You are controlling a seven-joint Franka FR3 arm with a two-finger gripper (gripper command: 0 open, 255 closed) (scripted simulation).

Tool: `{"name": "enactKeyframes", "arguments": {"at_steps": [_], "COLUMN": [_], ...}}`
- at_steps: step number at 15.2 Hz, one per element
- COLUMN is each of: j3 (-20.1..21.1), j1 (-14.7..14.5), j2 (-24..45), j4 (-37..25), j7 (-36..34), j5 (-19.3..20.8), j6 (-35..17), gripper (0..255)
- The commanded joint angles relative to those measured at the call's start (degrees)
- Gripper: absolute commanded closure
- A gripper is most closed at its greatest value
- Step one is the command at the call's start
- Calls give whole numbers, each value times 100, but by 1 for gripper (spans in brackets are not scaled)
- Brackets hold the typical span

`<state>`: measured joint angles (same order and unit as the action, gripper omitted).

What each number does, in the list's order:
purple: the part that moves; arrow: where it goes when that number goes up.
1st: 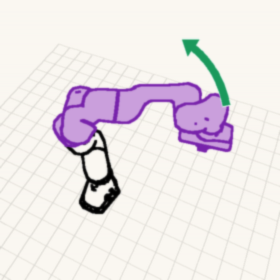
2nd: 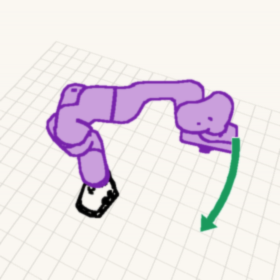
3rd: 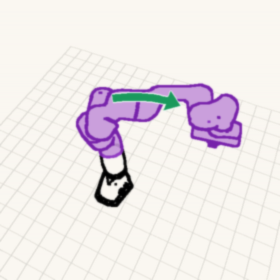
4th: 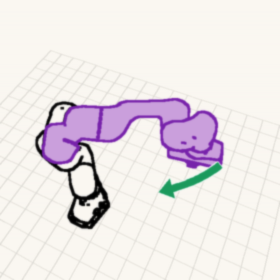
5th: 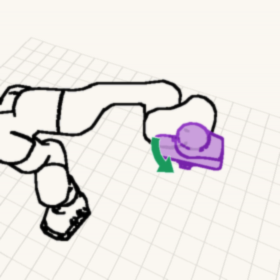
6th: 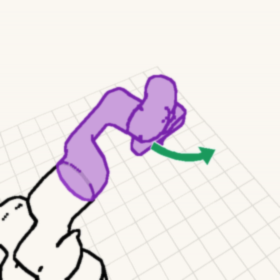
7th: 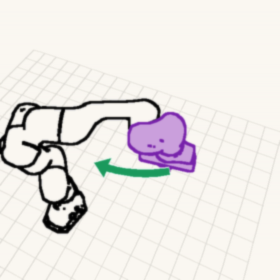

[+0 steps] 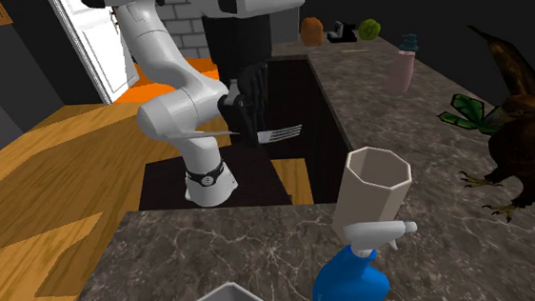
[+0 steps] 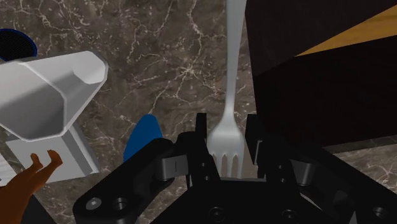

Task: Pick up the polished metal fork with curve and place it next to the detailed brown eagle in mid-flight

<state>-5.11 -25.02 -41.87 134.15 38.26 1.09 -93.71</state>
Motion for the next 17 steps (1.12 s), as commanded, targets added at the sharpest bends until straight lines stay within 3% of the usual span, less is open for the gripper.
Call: {"name": "enactKeyframes", "arguments": {"at_steps": [1,17], "j3": [-5,20], "j1": [0,-36], "j2": [28,460], "j4": [-169,-1731], "j7": [8,-9], "j5": [1,-42], "j6": [144,1275], "gripper": [255,255]}}
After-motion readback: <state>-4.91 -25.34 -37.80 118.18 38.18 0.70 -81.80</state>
